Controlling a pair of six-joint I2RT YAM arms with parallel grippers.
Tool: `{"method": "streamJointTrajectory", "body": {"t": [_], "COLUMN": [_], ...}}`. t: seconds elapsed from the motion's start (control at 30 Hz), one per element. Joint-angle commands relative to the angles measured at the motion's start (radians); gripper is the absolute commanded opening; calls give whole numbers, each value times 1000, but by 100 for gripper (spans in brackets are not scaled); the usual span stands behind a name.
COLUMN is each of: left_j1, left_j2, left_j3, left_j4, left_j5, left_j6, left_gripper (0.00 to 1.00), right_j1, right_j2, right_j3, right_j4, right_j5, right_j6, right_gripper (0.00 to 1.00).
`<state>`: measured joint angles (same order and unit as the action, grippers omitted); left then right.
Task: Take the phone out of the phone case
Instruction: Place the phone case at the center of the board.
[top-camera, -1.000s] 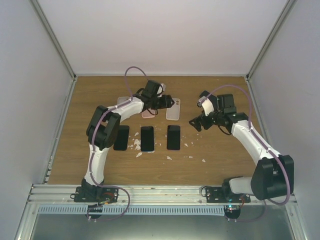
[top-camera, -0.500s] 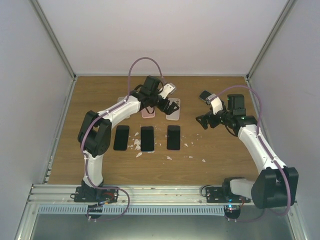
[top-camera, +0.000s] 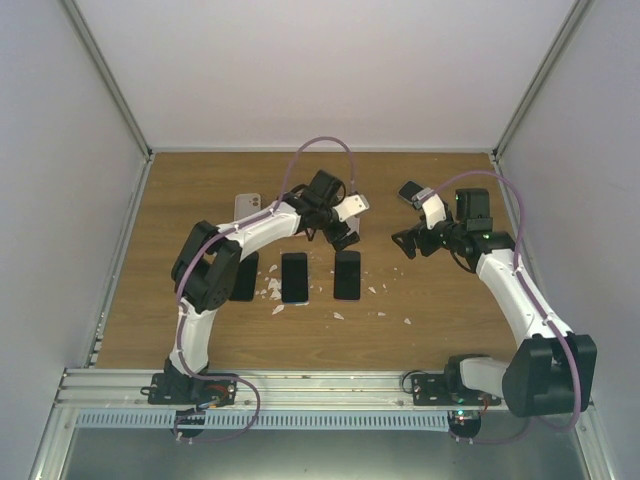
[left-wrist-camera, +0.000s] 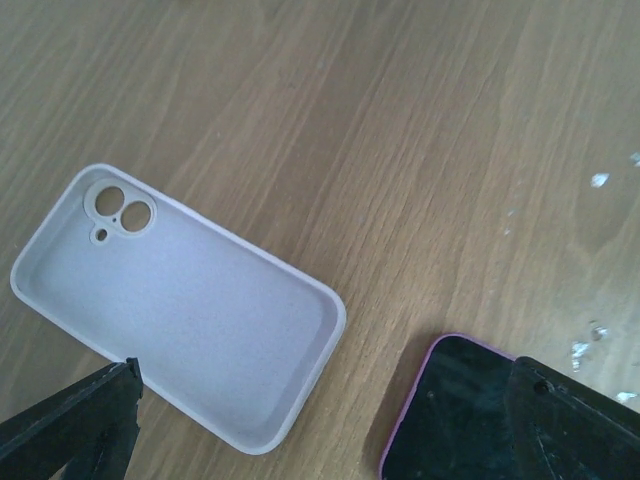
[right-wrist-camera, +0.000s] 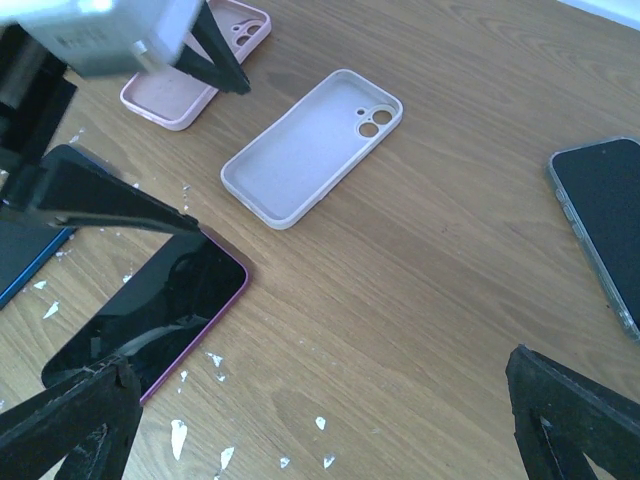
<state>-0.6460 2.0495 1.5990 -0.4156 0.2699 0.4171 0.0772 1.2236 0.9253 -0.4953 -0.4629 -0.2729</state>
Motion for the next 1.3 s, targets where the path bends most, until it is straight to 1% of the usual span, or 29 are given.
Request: {"method": "streamJointTrajectory", "body": {"t": [0.0,0.67,0.93,1.27], "left_j1": [-33,-50,-46,-32], "left_j2": [45,214,238,279], "left_j3": [11,146,170,216], "left_j4": [48,58,85,73], "left_j5": [-108,-219,-242,-243], "left_j6": [77,72,76,86], "left_gripper": [99,99,96,93], "right_j1": [-12,-11,-13,-12], "right_j2": [-4,-6,-7,-6], "right_j3": [-14,-21,-23,-22], "right_j4": [26,35,36,35], "right_j5": [-18,-23,-25,-28], "right_j6": [4,5,6,5], "right_gripper": [100,100,100,99]}}
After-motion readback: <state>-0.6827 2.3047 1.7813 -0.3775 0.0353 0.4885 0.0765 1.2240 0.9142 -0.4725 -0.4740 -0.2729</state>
